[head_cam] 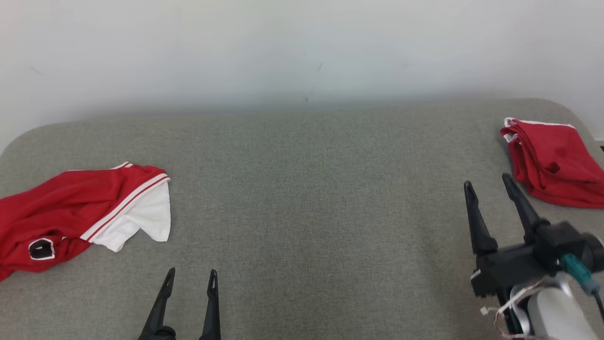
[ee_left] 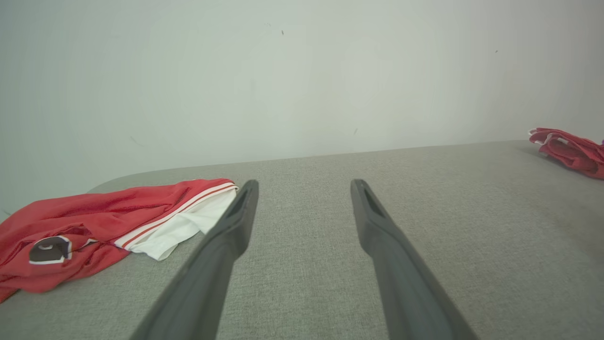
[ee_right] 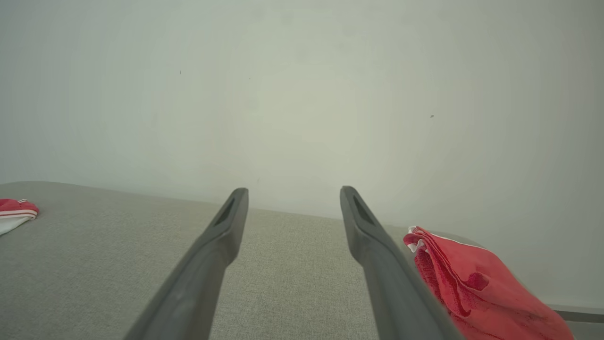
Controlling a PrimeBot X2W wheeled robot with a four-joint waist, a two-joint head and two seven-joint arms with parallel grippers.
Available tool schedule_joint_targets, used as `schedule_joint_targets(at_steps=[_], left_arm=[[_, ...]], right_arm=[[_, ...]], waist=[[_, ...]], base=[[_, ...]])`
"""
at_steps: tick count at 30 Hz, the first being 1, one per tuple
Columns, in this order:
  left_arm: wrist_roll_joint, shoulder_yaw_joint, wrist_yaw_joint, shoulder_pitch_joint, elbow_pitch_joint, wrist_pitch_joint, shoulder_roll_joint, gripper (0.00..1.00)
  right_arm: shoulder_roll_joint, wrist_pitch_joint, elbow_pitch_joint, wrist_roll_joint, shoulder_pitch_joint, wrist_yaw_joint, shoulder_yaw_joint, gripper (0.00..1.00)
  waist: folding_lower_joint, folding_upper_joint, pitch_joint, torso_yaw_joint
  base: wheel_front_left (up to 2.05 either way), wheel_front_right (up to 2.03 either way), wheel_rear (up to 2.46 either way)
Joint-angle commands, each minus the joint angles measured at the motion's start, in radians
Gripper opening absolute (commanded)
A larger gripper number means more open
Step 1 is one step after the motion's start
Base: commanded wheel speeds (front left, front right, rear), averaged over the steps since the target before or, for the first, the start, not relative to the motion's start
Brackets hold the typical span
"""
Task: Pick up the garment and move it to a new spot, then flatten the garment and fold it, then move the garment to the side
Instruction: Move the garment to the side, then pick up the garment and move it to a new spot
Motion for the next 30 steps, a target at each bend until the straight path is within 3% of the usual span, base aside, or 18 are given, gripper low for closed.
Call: schedule_joint_targets(at_steps=[1,14,30], left_arm=[[0.006,0.003,0.003,0.004,0.003,-0.003,-0.002,1.00],[0.008,0.054,0.044,0.018,0.052,-0.003,-0.006,1.00],[0.002,0.150,0.010,0.022,0.112,-0.003,-0.007,1.00]], right_arm=[[0.016,0.000,-0.016,-0.004,0.022,-0.002,-0.008,1.00],[0.181,0.000,-0.140,-0.032,0.250,-0.002,-0.073,1.00],[0.232,0.000,-0.123,-0.027,0.334,-0.002,-0.092,1.00]], waist=[[0.0002,0.0001,-0.010,0.004],[0.0002,0.0001,-0.026,0.003],[0.0002,0.0001,-0.037,0.012]], base=[[0.00,0.00,0.00],[0.00,0.00,0.00],[0.00,0.00,0.00]])
